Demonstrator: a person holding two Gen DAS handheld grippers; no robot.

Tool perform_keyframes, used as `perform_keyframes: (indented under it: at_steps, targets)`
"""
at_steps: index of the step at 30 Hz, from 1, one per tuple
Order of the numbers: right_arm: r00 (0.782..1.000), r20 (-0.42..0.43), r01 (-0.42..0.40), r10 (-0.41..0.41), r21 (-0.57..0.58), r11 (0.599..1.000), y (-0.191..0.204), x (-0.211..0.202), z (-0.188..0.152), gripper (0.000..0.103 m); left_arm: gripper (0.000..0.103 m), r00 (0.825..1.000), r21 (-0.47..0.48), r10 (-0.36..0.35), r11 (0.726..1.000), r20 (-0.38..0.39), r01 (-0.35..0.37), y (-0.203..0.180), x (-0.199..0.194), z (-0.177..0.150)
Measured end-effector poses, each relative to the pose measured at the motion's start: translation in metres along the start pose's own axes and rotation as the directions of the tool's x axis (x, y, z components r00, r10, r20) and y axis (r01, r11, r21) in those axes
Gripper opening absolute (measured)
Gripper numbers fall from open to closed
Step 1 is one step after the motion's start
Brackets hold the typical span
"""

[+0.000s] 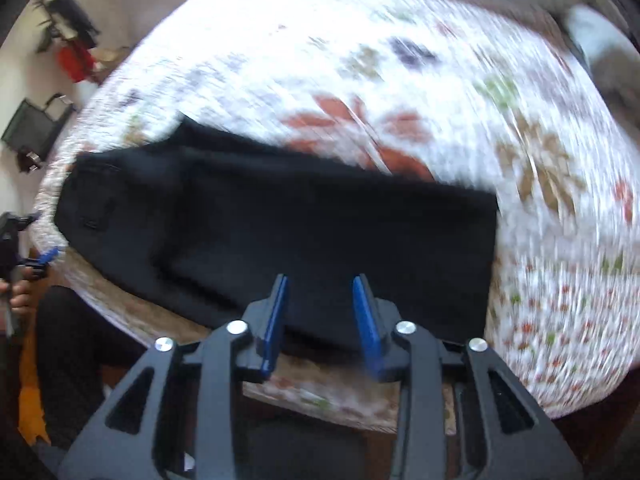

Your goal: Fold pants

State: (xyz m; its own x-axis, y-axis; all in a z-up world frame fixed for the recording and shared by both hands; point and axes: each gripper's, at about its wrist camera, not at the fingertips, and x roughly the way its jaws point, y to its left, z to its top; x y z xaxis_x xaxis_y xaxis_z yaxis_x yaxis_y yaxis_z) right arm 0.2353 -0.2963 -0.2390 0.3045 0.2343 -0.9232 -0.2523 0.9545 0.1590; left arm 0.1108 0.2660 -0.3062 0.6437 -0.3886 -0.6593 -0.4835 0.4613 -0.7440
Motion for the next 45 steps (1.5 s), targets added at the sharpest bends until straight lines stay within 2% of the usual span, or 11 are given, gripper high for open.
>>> perform_keyframes:
  at_steps: [6, 13, 20, 25, 30, 32, 37, 38, 39, 41, 45]
  targets:
    - [0.976, -0.061, -0.214, 0.208, -0.125, 0.969, 0.067, -0.016, 0.069, 0.068, 0.099, 0.998, -0.056, -0.067, 0.996, -0.008, 0.066, 0.001, 0.02, 0.004]
    - [0.936, -0.21, -0.343, 0.284, -0.35, 0.872, 0.18, -0.004, 0.142, 0.088, 0.099, 0.992, -0.089, -0.123, 0.988, 0.021, 0.124, 0.008, 0.036, 0.007]
    - [0.893, -0.382, -0.427, 0.239, -0.548, 0.719, 0.301, 0.051, 0.19, 0.09, 0.099, 0.991, -0.01, -0.129, 0.991, 0.038, 0.13, -0.003, 0.046, 0.002]
    - [0.86, -0.492, -0.468, 0.134, -0.656, 0.592, 0.377, 0.111, 0.205, 0.09, 0.099, 0.989, 0.05, -0.138, 0.99, 0.052, 0.135, -0.01, 0.048, -0.009]
    - [0.792, -0.607, -0.551, 0.063, -0.666, 0.503, 0.419, 0.166, 0.206, 0.09, 0.099, 0.981, 0.04, -0.181, 0.983, 0.069, 0.179, -0.007, 0.047, -0.018]
    - [0.739, -0.673, -0.604, 0.035, -0.639, 0.476, 0.431, 0.188, 0.202, 0.09, 0.099, 0.979, 0.038, -0.189, 0.982, 0.076, 0.186, -0.006, 0.049, -0.019]
    - [0.671, -0.741, -0.661, -0.025, -0.613, 0.433, 0.449, 0.227, 0.192, 0.09, 0.099, 0.977, 0.009, -0.198, 0.98, 0.086, 0.198, 0.0, 0.051, -0.02]
    - [0.664, -0.747, -0.666, -0.038, -0.613, 0.426, 0.449, 0.233, 0.19, 0.088, 0.099, 0.976, 0.004, -0.2, 0.98, 0.089, 0.2, 0.0, 0.051, -0.021]
    - [0.647, -0.762, -0.682, -0.036, -0.599, 0.419, 0.448, 0.239, 0.19, 0.079, 0.099, 0.976, 0.004, -0.199, 0.98, 0.09, 0.2, 0.003, 0.049, -0.022]
    - [0.628, -0.777, -0.688, -0.043, -0.58, 0.436, 0.441, 0.252, 0.192, 0.061, 0.099, 0.977, 0.009, -0.193, 0.981, 0.09, 0.193, 0.005, 0.048, -0.023]
    - [0.556, -0.831, -0.738, 0.027, -0.479, 0.475, 0.425, 0.263, 0.204, 0.06, 0.098, 0.971, 0.02, -0.22, 0.975, 0.093, 0.219, 0.01, 0.038, -0.023]
